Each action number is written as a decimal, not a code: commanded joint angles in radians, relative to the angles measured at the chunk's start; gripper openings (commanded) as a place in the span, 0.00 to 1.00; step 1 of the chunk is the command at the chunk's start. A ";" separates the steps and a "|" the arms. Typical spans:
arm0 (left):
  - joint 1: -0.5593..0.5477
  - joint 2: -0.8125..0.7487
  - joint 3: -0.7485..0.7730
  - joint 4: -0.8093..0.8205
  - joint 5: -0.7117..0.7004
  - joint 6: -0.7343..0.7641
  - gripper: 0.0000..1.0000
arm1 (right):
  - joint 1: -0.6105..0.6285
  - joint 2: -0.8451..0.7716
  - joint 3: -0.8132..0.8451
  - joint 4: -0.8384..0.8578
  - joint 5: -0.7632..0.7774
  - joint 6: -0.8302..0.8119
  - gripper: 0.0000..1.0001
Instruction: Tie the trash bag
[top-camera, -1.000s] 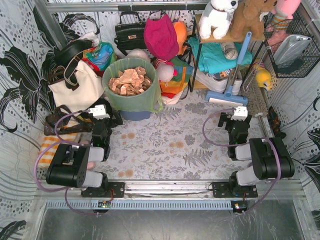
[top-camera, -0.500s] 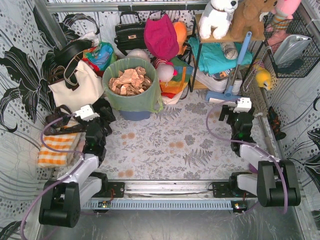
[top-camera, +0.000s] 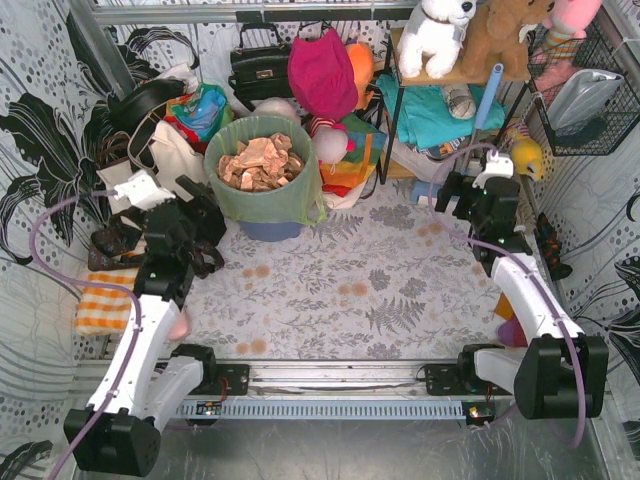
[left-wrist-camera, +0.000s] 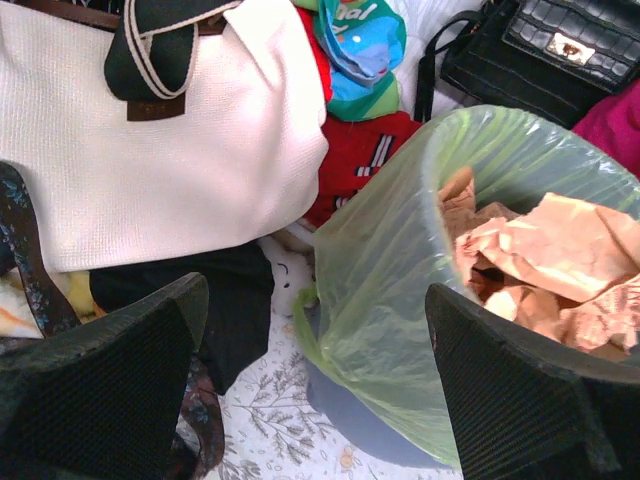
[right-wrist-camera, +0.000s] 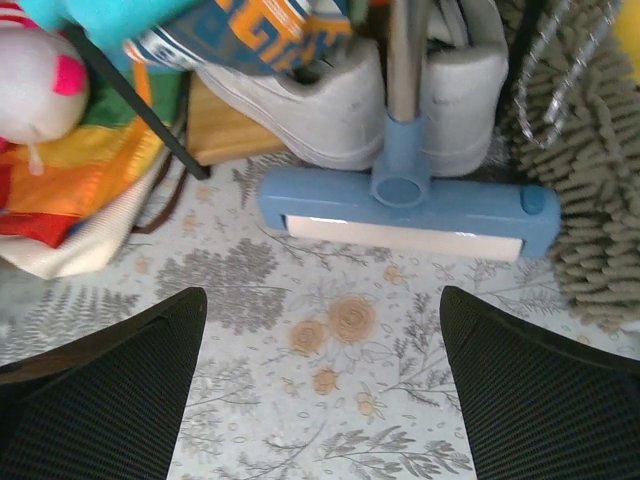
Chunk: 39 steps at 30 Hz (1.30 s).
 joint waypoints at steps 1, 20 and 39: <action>-0.006 0.047 0.168 -0.248 0.041 -0.035 0.98 | -0.005 0.043 0.172 -0.208 -0.096 0.062 0.99; 0.015 0.434 0.710 -0.561 0.183 0.032 0.98 | 0.328 0.401 0.845 -0.520 0.006 0.296 0.89; 0.105 0.644 0.864 -0.617 0.286 0.072 0.67 | 0.590 0.806 1.366 -0.620 0.116 0.367 0.75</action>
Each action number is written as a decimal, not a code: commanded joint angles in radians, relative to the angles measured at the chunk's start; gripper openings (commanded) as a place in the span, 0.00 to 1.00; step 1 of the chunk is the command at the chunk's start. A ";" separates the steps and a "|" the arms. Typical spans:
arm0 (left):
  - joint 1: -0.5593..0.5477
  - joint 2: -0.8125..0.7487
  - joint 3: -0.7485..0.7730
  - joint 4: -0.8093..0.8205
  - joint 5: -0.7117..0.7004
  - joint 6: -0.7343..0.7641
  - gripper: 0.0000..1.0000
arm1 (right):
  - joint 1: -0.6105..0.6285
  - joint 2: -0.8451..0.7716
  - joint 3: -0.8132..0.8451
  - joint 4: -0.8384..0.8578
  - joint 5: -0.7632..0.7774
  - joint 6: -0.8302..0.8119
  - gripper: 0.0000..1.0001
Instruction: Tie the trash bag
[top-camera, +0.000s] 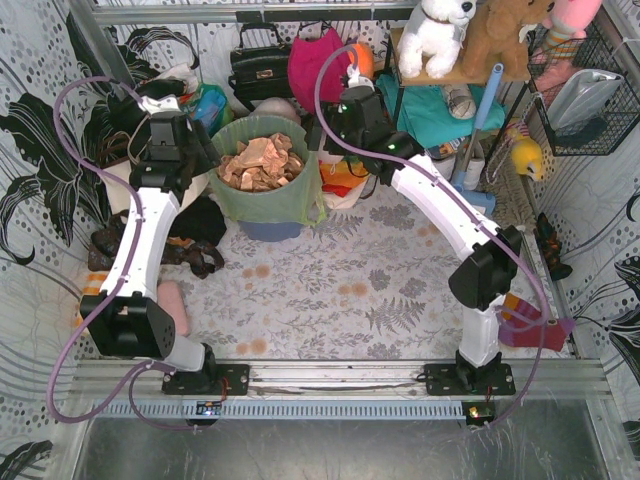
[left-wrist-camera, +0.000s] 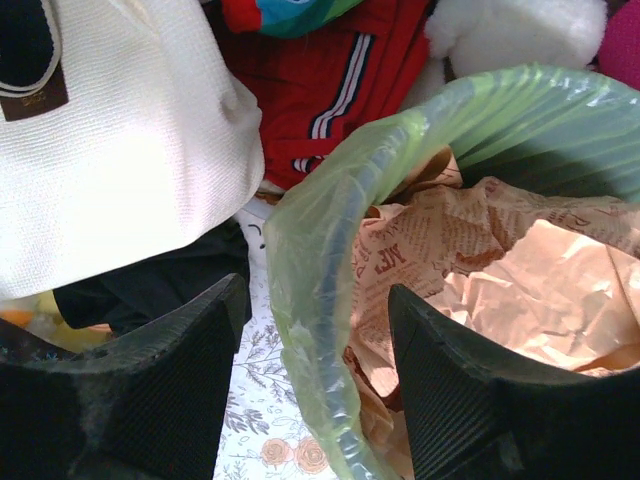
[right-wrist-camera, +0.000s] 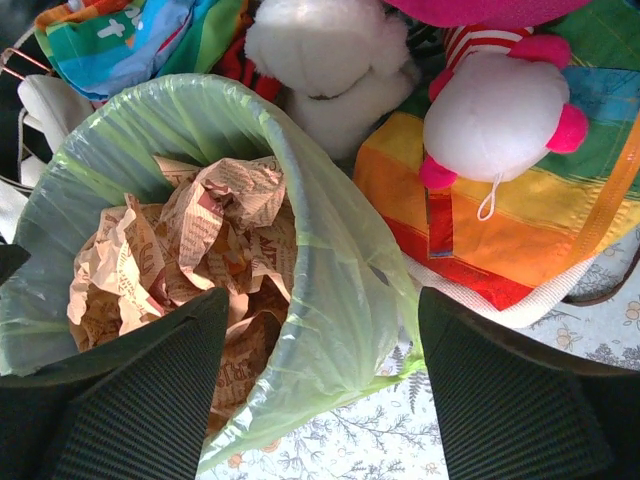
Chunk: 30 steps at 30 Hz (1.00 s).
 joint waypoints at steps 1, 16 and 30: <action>0.031 0.008 0.033 0.015 0.018 0.018 0.64 | 0.018 0.042 0.076 -0.023 0.037 0.029 0.73; 0.038 0.044 0.042 0.006 0.108 0.016 0.43 | 0.032 0.150 0.179 -0.071 0.037 0.048 0.46; 0.039 0.052 0.053 -0.009 0.112 0.030 0.26 | 0.032 0.236 0.260 -0.096 -0.023 0.062 0.31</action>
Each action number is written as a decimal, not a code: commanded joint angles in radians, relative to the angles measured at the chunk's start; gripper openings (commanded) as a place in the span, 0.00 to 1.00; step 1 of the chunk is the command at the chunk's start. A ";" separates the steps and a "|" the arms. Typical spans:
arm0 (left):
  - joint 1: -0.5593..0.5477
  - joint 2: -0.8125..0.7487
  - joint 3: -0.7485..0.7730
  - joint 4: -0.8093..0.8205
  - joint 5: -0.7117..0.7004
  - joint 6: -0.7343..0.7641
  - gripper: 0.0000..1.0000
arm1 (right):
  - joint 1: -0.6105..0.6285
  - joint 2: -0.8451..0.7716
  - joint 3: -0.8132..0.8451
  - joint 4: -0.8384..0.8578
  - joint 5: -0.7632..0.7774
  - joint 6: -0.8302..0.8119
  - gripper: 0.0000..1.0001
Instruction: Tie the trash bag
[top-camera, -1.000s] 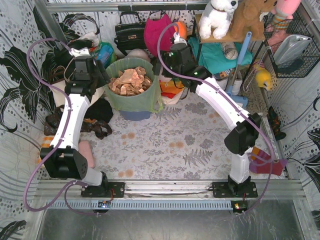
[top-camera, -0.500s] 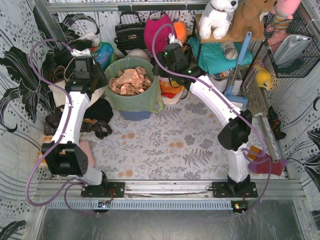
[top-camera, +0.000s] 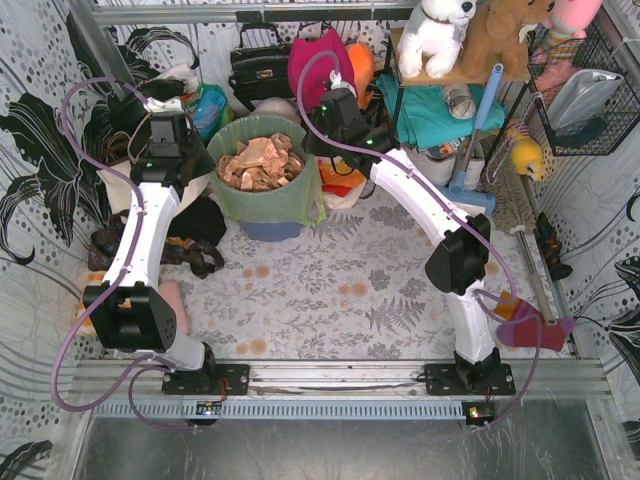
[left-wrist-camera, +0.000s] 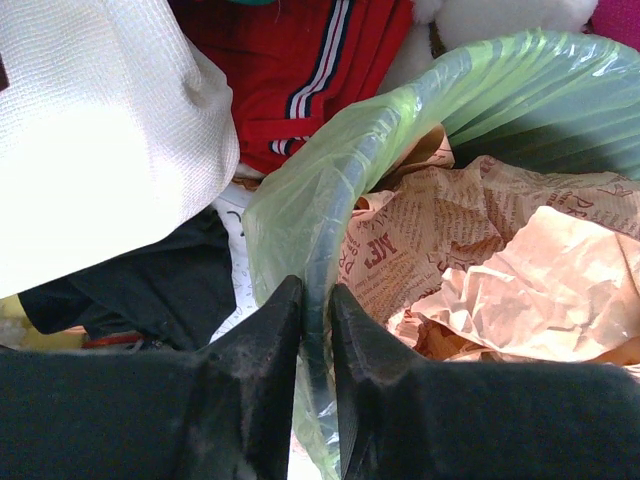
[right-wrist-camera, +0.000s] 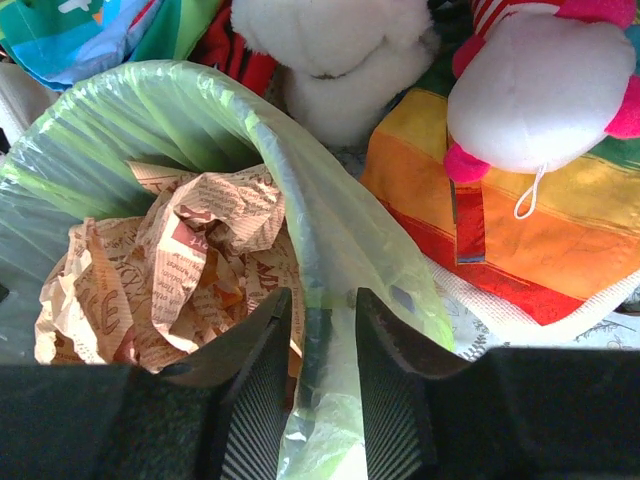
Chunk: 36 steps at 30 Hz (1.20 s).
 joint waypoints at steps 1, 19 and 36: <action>0.005 0.008 0.043 0.007 0.008 0.021 0.25 | 0.008 0.021 0.048 -0.023 -0.015 0.011 0.30; -0.010 -0.004 0.131 -0.126 0.108 0.030 0.00 | 0.016 -0.060 0.051 -0.057 -0.034 0.021 0.00; -0.500 -0.213 0.101 -0.316 -0.051 -0.101 0.00 | 0.049 -0.553 -0.412 -0.211 0.013 0.050 0.00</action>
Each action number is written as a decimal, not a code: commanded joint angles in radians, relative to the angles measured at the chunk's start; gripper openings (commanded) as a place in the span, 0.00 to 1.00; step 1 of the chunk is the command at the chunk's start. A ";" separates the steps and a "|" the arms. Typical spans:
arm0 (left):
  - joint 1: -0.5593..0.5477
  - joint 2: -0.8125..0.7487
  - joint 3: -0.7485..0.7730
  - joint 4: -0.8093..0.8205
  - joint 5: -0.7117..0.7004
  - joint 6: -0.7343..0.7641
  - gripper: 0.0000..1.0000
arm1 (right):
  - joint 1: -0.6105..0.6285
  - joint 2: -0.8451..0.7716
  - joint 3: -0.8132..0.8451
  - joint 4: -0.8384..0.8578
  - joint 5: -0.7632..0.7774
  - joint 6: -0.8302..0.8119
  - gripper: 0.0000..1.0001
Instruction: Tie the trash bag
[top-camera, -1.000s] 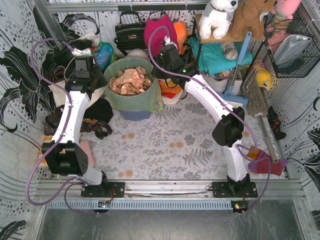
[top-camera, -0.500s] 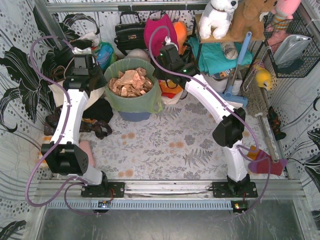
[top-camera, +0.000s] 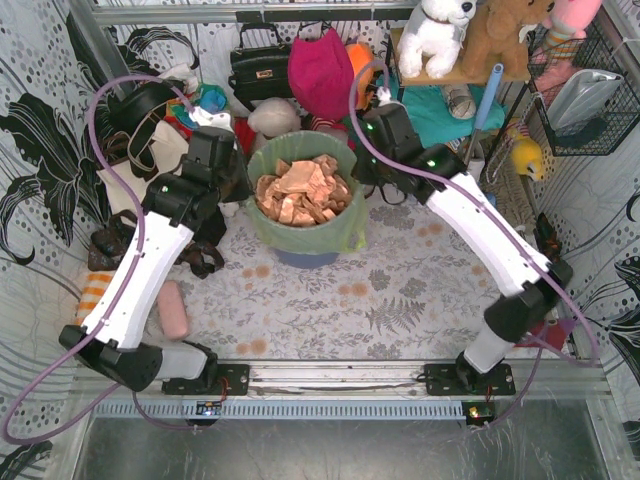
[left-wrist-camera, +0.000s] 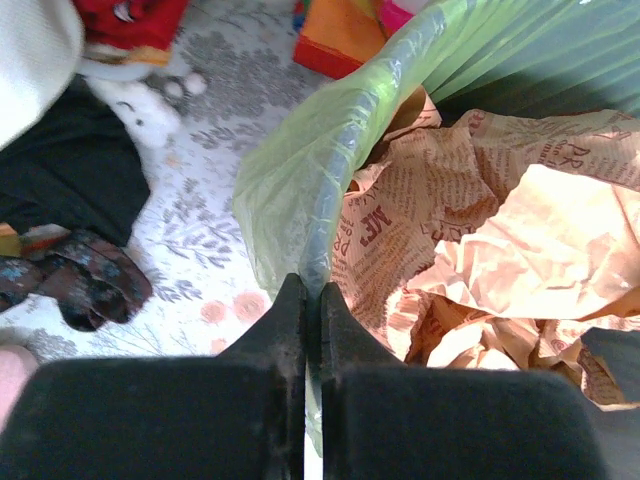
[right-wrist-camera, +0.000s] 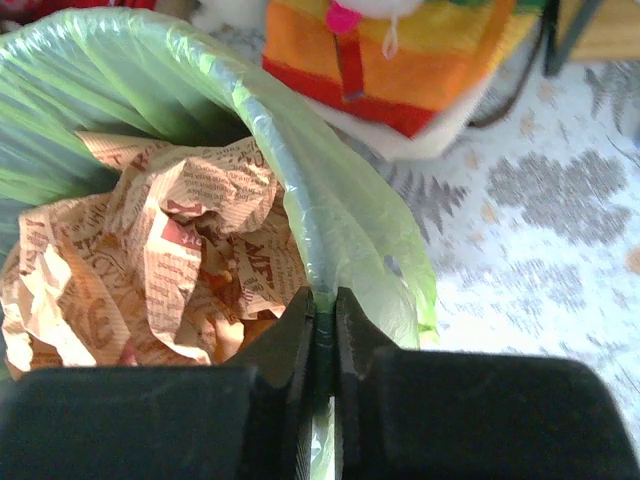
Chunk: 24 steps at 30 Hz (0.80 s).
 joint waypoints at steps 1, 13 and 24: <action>-0.153 -0.063 0.003 -0.007 0.081 -0.063 0.00 | 0.041 -0.174 -0.130 0.046 -0.045 0.038 0.00; -0.518 -0.130 -0.079 -0.047 0.025 -0.287 0.00 | 0.057 -0.484 -0.350 -0.121 -0.127 0.116 0.00; -0.695 -0.184 -0.184 -0.084 -0.010 -0.453 0.00 | 0.058 -0.650 -0.522 -0.199 -0.184 0.201 0.00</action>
